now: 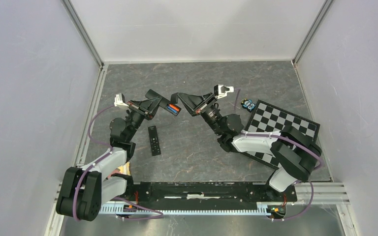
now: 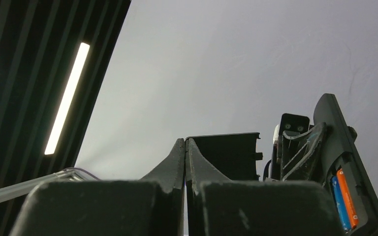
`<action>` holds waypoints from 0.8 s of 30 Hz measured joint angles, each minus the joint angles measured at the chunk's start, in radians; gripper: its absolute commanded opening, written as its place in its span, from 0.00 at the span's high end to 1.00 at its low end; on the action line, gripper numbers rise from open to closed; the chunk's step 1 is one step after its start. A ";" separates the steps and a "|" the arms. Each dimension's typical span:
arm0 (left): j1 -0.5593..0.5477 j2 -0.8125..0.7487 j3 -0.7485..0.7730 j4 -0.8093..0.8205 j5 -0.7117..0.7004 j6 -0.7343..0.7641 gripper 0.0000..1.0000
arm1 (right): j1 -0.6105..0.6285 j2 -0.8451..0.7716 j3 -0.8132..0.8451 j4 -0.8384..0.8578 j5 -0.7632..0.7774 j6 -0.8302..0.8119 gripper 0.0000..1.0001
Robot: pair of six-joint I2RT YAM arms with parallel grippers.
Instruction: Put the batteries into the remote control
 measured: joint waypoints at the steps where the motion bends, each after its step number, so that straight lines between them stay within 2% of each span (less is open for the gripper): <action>1: 0.000 0.000 0.000 0.001 0.001 -0.004 0.98 | 0.004 0.006 0.008 -0.004 0.004 0.003 1.00; 24: 0.000 0.007 0.028 0.019 0.024 -0.037 0.98 | 0.024 0.077 0.016 -0.076 0.053 0.101 1.00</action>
